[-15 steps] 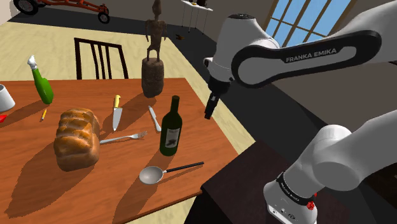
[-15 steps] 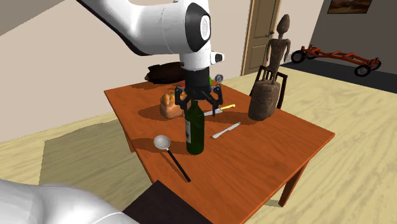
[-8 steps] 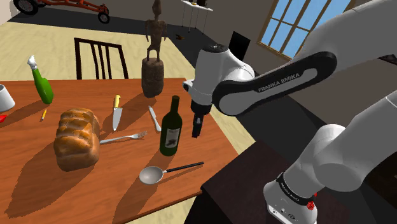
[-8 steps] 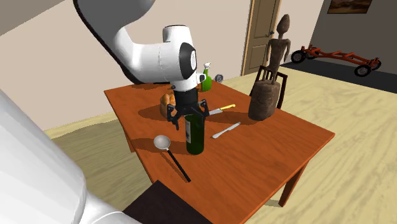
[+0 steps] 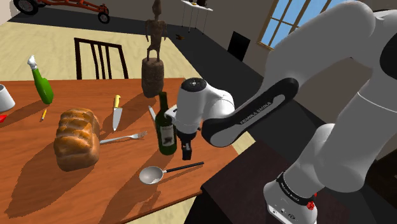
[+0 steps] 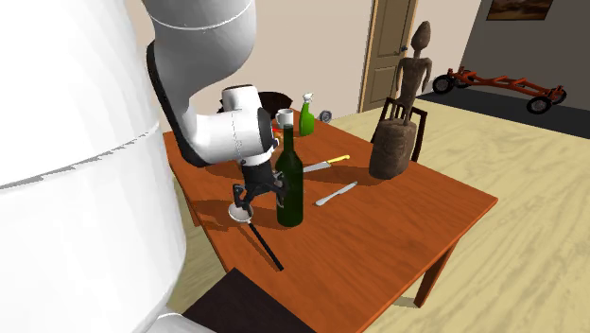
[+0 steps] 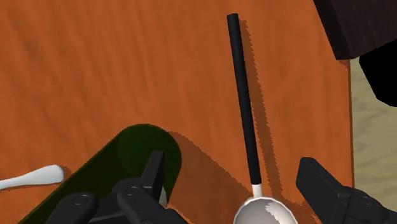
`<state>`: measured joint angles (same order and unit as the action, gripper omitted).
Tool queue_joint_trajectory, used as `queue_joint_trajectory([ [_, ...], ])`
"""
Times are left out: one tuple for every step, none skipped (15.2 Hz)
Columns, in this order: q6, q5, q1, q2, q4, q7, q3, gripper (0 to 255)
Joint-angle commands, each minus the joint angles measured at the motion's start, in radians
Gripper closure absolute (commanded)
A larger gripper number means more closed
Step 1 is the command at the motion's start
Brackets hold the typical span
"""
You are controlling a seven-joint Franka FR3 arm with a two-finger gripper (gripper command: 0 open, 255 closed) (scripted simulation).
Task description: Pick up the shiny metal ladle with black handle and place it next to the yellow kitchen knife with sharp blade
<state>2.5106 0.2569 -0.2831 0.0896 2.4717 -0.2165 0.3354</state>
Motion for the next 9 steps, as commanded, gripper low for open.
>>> queue_joint_trajectory([
  [0.036,0.07,-0.019,0.072,-0.02,0.015,0.004,0],
  [0.053,0.106,-0.031,0.107,-0.029,0.024,0.002,0],
  [0.069,0.143,-0.045,0.142,-0.038,0.035,-0.001,0],
  [0.085,0.181,-0.061,0.176,-0.048,0.045,-0.007,0],
  [0.099,0.218,-0.078,0.21,-0.058,0.055,-0.015,0],
  [0.103,0.226,-0.084,0.218,-0.061,0.057,-0.018,0],
  [0.113,0.239,-0.088,0.232,-0.063,0.067,-0.026,0],
  [0.123,0.253,-0.092,0.246,-0.065,0.076,-0.035,0],
  [0.133,0.266,-0.096,0.26,-0.068,0.086,-0.043,0],
])
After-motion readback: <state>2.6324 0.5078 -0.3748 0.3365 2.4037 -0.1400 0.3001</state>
